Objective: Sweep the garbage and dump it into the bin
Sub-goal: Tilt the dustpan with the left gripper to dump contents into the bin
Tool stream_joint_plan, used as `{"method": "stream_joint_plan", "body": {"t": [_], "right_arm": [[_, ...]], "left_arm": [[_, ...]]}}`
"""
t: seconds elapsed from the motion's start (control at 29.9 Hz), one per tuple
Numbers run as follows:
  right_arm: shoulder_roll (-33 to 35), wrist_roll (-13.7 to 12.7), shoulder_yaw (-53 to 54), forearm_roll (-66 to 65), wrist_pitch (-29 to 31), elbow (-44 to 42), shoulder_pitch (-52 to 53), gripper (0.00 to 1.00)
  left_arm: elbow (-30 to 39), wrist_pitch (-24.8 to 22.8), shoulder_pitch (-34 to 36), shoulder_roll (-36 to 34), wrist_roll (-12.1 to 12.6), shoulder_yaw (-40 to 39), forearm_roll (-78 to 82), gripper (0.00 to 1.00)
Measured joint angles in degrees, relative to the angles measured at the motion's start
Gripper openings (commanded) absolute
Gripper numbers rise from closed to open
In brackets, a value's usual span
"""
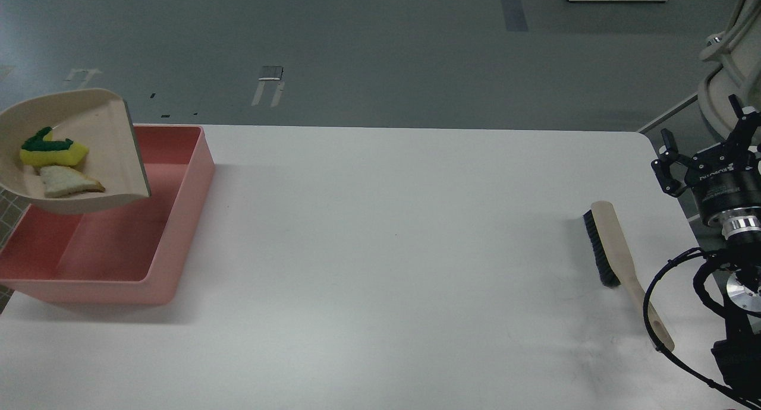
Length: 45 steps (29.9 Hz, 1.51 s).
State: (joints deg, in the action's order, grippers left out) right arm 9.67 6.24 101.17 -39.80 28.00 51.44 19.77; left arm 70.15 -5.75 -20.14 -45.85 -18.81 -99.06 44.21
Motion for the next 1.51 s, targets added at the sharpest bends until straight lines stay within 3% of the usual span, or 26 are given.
{"method": "stream_joint_plan", "body": {"t": [0.37,0.67,1.07,1.51], "right_arm": [[0.03,0.00,0.00,0.00,0.00,0.23,-0.63,0.99],[0.17,0.39,0.01,0.01,0.00,1.06,-1.15,0.99],[0.04,0.77,-0.01,0.25,0.00,6.45,-4.51,0.99],[0.18,1.21,0.10,0.25,0.00,6.44,-5.30,0.99]], "left_arm": [[-2.44,0.30,0.48,-1.83,-1.49,0.29,9.59,0.16],[-2.70,0.99,0.73,-2.99,-6.42,0.35,21.51,0.16],[-0.43,2.58,1.66,-13.74,-6.88,0.69,23.28,0.16],[3.08,2.52,2.77,-16.10,-9.16,0.60,26.48,0.16]]}}
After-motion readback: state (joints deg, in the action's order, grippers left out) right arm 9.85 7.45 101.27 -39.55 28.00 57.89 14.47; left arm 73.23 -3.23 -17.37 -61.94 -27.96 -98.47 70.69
